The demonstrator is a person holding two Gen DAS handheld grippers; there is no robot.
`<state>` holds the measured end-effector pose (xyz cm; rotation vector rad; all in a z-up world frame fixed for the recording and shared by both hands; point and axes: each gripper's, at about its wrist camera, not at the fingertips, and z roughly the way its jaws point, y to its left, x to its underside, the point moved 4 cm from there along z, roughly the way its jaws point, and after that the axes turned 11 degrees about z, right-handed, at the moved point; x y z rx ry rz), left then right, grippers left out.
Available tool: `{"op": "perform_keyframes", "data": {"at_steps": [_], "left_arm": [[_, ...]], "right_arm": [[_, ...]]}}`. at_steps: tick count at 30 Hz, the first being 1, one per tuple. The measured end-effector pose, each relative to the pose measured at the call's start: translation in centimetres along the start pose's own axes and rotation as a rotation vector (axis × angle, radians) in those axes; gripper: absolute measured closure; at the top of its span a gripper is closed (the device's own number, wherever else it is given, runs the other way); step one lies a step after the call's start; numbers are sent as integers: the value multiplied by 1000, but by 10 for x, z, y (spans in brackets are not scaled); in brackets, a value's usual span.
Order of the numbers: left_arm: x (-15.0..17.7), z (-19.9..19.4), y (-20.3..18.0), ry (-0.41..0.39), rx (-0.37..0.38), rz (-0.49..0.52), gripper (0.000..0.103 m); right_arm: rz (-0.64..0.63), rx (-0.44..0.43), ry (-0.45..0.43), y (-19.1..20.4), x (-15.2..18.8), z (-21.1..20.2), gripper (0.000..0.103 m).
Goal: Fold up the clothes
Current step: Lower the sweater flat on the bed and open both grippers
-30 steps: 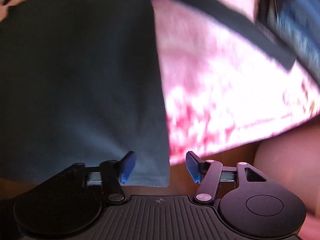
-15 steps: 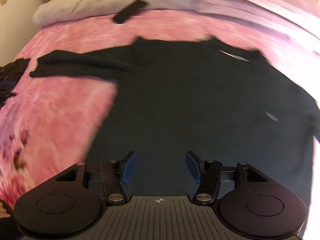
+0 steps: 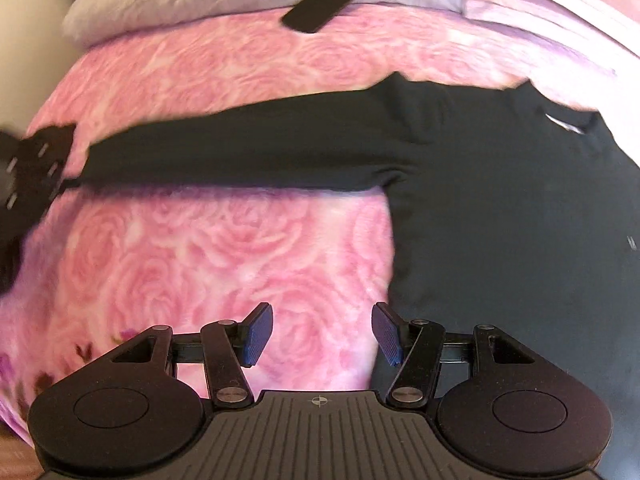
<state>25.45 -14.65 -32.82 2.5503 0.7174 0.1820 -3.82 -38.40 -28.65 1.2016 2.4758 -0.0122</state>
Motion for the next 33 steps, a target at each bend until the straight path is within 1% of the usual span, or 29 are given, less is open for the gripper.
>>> {"op": "perform_keyframes", "data": {"at_steps": [2, 4, 6, 8, 11, 12, 13, 14, 15, 16, 17, 19, 21, 23, 26, 29, 33], "left_arm": [[0, -2, -11, 36, 32, -10, 94], [3, -3, -16, 60, 70, -19, 84], [7, -14, -12, 56, 93, -79, 83], [11, -31, -2, 35, 139, -209, 83], [11, -53, 19, -9, 206, -414, 76], [9, -62, 24, -25, 222, -474, 72], [6, -72, 28, -42, 235, -528, 70], [2, -81, 32, -57, 243, -580, 68], [-3, -91, 36, -73, 246, -628, 62], [-9, -100, 38, -90, 251, -662, 58], [-15, -109, 39, -107, 257, -689, 56], [-28, -127, 40, -142, 270, -743, 43], [-43, -145, 37, -173, 260, -740, 38], [-60, -164, 32, -203, 245, -725, 37], [-80, -185, 22, -228, 205, -695, 33], [-97, -205, 9, -242, 169, -672, 32], [-110, -230, -12, -248, 148, -649, 32]], "right_arm": [[48, 17, 5, -2, 4, -5, 45], [95, 42, 9, -8, 8, -13, 45], [156, 80, -24, -19, 12, -36, 45], [205, 133, -60, -30, 18, -61, 44], [267, 246, -87, -45, 31, -95, 44], [288, 281, -96, -49, 36, -107, 42], [312, 311, -108, -52, 40, -119, 31], [335, 339, -119, -54, 44, -132, 23], [359, 368, -131, -57, 48, -144, 16], [382, 396, -143, -59, 52, -156, 15], [396, 411, -147, -60, 56, -166, 15], [414, 426, -150, -63, 62, -187, 15], [421, 432, -161, -65, 69, -206, 15], [421, 442, -176, -67, 78, -223, 15], [423, 443, -201, -68, 95, -245, 15], [427, 432, -221, -68, 115, -262, 15], [438, 405, -238, -64, 143, -276, 15]]}}
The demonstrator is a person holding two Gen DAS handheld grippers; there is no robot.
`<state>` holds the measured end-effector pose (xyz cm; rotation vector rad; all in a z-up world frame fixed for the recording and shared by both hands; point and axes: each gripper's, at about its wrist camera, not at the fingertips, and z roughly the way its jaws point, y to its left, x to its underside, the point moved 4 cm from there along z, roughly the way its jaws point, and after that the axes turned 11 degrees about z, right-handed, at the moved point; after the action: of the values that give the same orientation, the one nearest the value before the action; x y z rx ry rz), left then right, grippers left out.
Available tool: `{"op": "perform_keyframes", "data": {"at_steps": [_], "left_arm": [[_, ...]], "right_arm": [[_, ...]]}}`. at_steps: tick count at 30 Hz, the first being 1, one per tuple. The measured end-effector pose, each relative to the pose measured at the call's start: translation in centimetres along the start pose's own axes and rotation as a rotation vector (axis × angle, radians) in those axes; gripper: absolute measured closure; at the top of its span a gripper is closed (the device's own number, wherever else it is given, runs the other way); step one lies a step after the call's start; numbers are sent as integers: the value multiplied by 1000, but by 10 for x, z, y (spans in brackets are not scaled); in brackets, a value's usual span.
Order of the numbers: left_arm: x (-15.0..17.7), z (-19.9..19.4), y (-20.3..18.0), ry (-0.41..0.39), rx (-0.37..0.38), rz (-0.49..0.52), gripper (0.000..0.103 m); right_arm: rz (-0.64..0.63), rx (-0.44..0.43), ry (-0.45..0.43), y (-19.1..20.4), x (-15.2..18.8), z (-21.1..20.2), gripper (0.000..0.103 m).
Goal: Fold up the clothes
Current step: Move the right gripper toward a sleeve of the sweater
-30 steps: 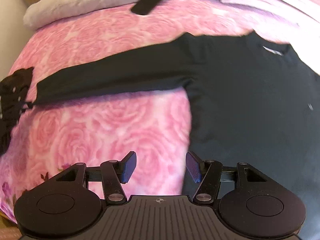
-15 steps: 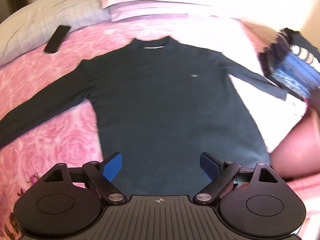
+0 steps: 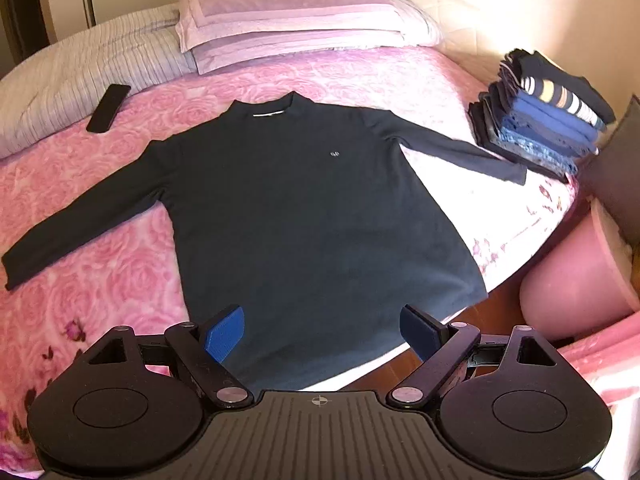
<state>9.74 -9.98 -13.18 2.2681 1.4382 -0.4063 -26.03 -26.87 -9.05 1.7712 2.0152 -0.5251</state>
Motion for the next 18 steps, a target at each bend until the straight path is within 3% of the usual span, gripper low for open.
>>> {"op": "perform_keyframes", "data": {"at_steps": [7, 18], "left_arm": [[16, -31, -33, -5, -40, -1, 31], [28, -53, -54, -26, -65, 17, 31]], "right_arm": [[-10, -62, 7, -13, 39, -25, 15], [-34, -103, -18, -18, 55, -49, 15]]}}
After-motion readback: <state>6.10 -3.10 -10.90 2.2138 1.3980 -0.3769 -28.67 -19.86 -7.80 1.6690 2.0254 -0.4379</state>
